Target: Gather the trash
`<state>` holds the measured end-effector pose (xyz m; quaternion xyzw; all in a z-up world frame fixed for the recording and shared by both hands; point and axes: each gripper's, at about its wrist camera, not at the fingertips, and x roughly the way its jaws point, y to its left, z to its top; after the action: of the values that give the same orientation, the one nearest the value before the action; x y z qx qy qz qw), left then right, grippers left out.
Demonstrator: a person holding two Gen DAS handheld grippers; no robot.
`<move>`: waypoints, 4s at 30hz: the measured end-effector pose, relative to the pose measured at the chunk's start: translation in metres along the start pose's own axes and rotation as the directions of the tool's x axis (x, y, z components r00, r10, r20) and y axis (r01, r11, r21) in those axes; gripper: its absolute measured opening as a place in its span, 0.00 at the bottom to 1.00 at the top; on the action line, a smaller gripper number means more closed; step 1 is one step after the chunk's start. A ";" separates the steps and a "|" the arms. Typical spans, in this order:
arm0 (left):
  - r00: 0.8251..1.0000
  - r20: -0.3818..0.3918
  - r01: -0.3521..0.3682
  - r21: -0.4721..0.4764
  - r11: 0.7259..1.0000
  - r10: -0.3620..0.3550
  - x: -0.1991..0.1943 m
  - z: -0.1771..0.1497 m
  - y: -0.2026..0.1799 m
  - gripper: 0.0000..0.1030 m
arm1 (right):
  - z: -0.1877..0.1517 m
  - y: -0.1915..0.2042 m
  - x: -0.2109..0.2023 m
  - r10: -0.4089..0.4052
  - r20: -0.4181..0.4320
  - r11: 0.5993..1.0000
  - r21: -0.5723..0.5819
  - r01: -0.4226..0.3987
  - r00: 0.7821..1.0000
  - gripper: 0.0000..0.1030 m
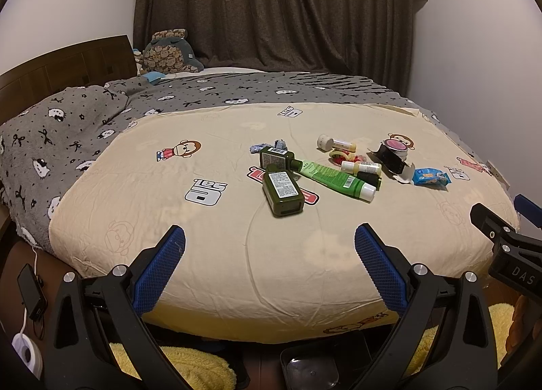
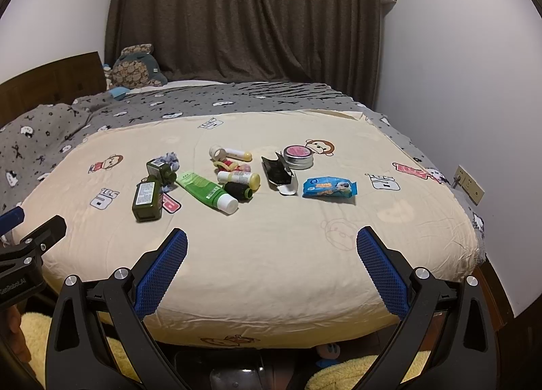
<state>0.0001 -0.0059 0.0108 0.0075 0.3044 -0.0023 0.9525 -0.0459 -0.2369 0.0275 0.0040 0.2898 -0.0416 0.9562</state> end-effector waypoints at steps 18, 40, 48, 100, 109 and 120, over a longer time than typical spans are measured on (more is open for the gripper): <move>1.000 0.001 -0.001 -0.001 1.000 0.001 0.000 0.000 -0.001 0.92 | -0.001 0.001 0.000 0.000 -0.001 1.000 -0.003 0.000 1.000 0.97; 0.996 -0.084 0.027 -0.019 0.999 -0.029 0.048 -0.010 0.003 0.92 | -0.013 -0.023 0.037 0.004 -0.020 0.999 0.035 -0.003 1.000 0.97; 0.994 -0.104 0.030 -0.001 1.000 -0.030 0.090 -0.002 -0.004 0.92 | -0.013 -0.016 0.078 0.058 -0.093 0.998 0.016 -0.057 0.994 0.97; 0.965 -0.255 0.038 -0.071 0.997 -0.055 0.231 0.024 0.059 0.55 | 0.042 0.122 0.275 0.312 -0.368 0.901 -0.178 -0.396 0.876 0.45; 0.967 -0.227 0.105 -0.043 0.994 -0.112 0.187 0.016 0.035 0.53 | 0.012 0.084 0.216 0.301 -0.331 0.921 -0.141 -0.362 0.894 0.40; 0.960 -0.203 0.204 0.041 0.978 -0.191 0.099 -0.032 -0.003 0.52 | -0.022 0.032 0.102 0.305 -0.236 0.930 -0.136 -0.342 0.923 0.40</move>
<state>0.0624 -0.0085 -0.0723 0.0066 0.3965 -0.1059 0.9119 0.0289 -0.2119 -0.0480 -0.0272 0.3872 0.1434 0.9104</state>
